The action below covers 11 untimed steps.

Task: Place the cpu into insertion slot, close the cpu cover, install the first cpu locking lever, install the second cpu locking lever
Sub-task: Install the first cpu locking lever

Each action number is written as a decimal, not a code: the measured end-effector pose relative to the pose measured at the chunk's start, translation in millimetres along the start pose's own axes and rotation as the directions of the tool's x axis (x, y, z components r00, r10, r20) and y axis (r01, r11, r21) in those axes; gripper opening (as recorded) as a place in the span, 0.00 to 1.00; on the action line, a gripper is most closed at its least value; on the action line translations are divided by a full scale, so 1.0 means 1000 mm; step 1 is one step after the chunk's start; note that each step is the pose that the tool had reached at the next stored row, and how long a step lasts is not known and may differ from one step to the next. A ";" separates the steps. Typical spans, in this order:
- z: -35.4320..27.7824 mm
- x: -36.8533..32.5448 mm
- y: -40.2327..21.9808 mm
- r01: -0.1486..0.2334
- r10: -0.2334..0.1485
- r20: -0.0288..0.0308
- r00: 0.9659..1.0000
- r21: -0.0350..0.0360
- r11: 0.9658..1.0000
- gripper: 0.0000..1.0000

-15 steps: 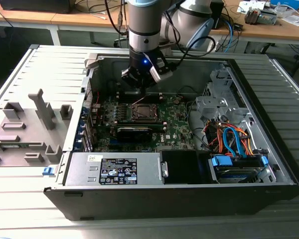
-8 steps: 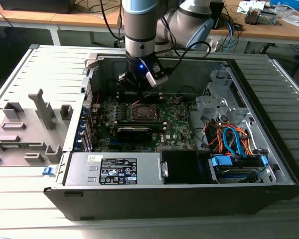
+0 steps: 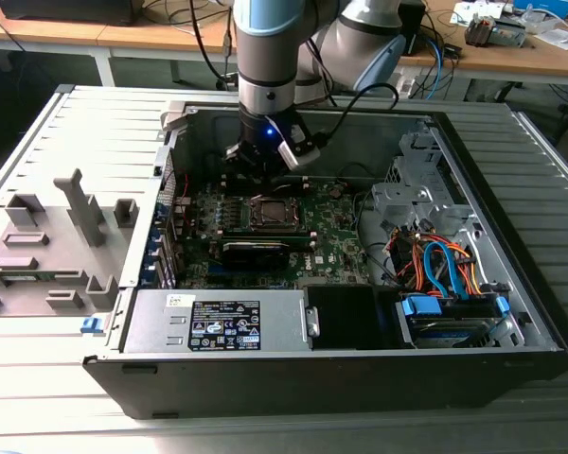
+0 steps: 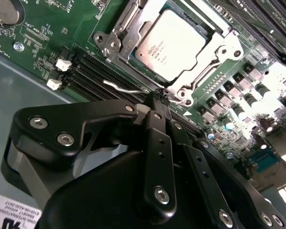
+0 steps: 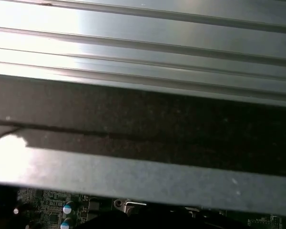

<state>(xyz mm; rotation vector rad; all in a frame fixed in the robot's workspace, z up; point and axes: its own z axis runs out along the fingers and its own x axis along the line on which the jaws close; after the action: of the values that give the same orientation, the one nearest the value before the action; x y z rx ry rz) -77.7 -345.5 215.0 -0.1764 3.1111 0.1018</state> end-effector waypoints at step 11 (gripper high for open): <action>0.0107 -0.0099 -0.0019 0.016 -0.016 -0.001 1.000 0.000 1.000 0.11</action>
<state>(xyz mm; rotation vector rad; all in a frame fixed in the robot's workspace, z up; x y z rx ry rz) -67.5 -345.6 204.5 -0.2021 3.1100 0.1018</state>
